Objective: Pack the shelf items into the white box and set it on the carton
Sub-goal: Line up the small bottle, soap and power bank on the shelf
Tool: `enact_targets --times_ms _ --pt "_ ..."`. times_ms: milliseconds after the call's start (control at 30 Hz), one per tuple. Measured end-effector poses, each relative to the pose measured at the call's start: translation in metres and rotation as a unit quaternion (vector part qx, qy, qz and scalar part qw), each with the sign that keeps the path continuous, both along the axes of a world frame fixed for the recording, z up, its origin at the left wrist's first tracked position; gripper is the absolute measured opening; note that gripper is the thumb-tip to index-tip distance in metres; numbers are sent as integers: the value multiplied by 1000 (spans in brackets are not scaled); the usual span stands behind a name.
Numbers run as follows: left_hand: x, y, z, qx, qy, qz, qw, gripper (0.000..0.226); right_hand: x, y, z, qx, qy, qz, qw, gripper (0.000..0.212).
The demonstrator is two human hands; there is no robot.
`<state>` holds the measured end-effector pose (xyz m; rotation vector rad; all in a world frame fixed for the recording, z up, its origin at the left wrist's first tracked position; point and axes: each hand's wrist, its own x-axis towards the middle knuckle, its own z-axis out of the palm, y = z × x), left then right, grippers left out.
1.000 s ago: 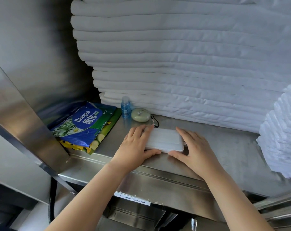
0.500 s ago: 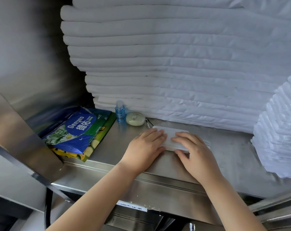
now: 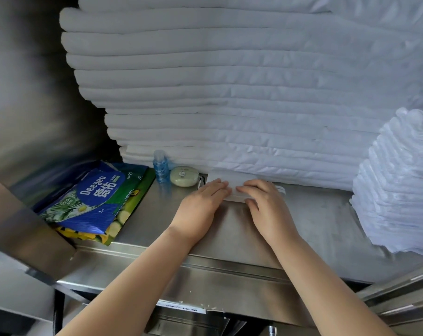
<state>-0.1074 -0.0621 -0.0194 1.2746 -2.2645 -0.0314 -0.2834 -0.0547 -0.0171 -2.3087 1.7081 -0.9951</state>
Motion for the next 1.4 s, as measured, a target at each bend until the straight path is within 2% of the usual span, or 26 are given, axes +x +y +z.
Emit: enact_targets --times_ms 300,533,633,700,767,833,933,1033,1200,1400 --pt "2 -10 -3 44 28 3 999 40 1 -5 1 2 -9 1 1000 34" --pt "7 8 -7 38 -18 13 999 47 3 7 -1 11 38 5 999 36" --pt "14 20 -14 66 -61 24 996 57 5 25 -10 17 73 -3 997 48" --pt "18 28 -18 102 -80 39 991 61 4 39 -16 28 63 -24 997 51" --pt "20 38 -22 118 -102 49 987 63 4 54 -21 50 64 -36 996 46" --pt "19 52 -26 107 -118 56 986 63 2 71 -22 38 103 -45 993 38" --pt "13 79 -31 85 -97 101 986 58 -5 98 -21 19 139 -45 989 41" --pt "-2 111 -31 89 -88 129 984 57 -22 132 -23 66 159 -33 984 50" --pt "-52 173 3 96 24 66 993 50 -59 211 -1 101 112 -43 988 50" --pt "-127 279 43 59 26 -62 996 51 -124 348 30 65 119 -140 981 49"
